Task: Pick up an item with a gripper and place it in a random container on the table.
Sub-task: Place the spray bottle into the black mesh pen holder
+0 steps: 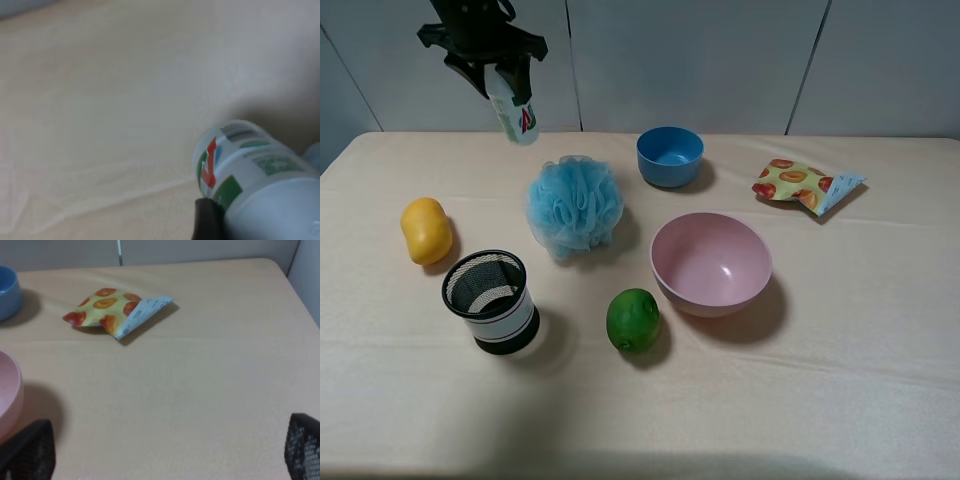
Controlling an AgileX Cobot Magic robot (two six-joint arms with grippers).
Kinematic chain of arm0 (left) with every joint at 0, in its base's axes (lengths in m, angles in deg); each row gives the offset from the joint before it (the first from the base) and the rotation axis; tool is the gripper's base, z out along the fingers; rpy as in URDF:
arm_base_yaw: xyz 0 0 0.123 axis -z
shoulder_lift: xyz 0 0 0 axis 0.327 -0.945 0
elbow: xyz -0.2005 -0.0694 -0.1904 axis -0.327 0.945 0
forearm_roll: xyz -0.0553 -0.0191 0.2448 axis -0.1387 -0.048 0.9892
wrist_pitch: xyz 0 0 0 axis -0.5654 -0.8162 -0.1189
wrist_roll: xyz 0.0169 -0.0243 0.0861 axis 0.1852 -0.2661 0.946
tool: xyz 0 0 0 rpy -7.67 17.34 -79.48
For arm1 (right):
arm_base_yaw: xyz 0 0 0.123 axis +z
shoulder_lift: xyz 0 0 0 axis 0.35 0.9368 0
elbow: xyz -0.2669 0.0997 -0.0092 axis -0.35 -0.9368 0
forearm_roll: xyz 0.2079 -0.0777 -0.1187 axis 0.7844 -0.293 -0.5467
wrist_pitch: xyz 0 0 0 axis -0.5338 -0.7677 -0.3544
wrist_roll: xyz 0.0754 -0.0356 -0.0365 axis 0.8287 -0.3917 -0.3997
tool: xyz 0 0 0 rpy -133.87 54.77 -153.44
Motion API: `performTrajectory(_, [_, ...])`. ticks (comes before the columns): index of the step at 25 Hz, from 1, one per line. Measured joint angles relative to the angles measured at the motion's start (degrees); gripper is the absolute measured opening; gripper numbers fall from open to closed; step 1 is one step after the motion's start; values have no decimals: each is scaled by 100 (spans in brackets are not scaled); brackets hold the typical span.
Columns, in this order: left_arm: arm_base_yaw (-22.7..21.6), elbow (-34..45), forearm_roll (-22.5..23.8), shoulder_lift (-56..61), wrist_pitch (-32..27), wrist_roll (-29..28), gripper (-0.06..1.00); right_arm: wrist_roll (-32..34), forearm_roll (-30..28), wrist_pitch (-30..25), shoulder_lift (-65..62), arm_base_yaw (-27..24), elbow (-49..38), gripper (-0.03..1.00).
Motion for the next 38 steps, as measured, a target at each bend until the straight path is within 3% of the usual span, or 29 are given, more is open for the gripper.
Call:
performTrajectory(8, [0,413,-18,717,-5,-70,52,0,0,0,0,0,0,69])
performTrajectory(28, [133,3953,3,3157,9,-72,52,0,0,0,0,0,0,69])
performTrajectory(38, [133,4870,-93,4410,4,-180,52,0,0,0,0,0,0,69])
